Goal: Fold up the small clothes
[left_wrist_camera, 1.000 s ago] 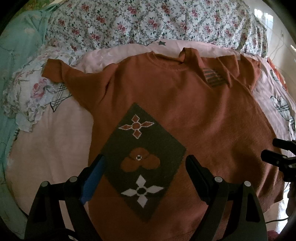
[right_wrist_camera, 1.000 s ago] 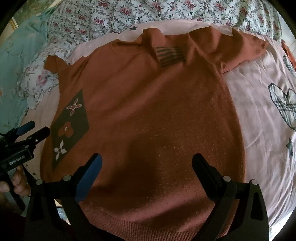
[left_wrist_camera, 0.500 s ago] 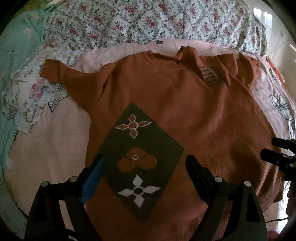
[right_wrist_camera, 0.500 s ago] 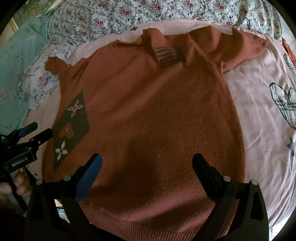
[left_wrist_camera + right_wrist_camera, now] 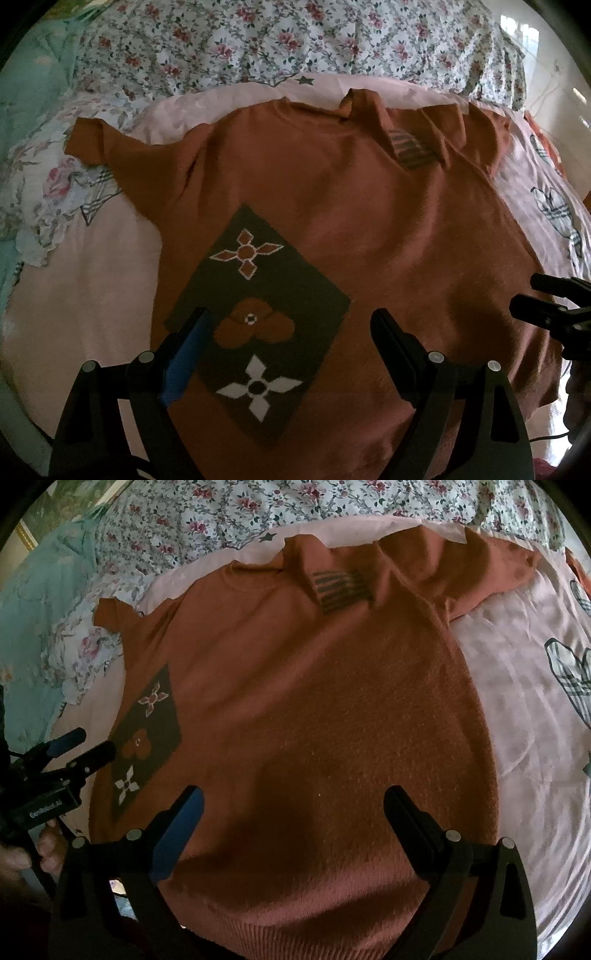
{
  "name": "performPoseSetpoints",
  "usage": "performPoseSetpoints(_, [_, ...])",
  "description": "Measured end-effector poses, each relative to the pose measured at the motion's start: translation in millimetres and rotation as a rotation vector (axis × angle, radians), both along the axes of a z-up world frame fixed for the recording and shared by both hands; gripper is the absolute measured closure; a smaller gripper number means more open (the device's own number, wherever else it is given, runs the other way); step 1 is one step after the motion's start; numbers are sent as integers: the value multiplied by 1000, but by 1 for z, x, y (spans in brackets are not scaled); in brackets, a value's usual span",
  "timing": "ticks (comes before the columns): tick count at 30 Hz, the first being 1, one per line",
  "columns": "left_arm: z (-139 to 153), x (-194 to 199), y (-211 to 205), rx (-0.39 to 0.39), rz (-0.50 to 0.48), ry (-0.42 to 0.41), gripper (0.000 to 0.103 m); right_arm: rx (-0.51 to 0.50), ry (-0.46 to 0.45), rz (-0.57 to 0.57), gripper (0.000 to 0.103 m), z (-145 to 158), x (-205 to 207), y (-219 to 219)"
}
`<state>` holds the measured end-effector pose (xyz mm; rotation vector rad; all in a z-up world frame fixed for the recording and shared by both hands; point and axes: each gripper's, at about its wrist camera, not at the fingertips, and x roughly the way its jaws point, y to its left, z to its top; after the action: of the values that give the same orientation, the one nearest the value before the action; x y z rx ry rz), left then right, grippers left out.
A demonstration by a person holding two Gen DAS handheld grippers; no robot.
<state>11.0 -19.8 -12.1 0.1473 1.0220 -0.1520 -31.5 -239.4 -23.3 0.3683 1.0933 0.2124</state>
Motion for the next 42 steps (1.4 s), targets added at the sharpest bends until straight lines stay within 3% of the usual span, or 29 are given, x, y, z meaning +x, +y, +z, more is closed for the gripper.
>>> performPoseSetpoints(8, [-7,16,-6,-10,-20,38,15,34,1,-31,5,-1,14,-17])
performPoseSetpoints(17, [-11,57,-3,-85,33,61,15,56,1,-175,5,-4,37,-83])
performPoseSetpoints(23, [-7,94,-11,-75,41,43,15,56,-26,-339,5,-5,66,-164])
performPoseSetpoints(27, [-3,119,-17,-52,52,23,15,80,-42,-483,22,-11,99,-236])
performPoseSetpoints(31, [-4,143,-21,-43,68,14,15,79,-74,-621,26,-19,134,-301])
performPoseSetpoints(42, [-31,179,-24,-11,130,83,15,138,-132,-767,36,-52,228,-407])
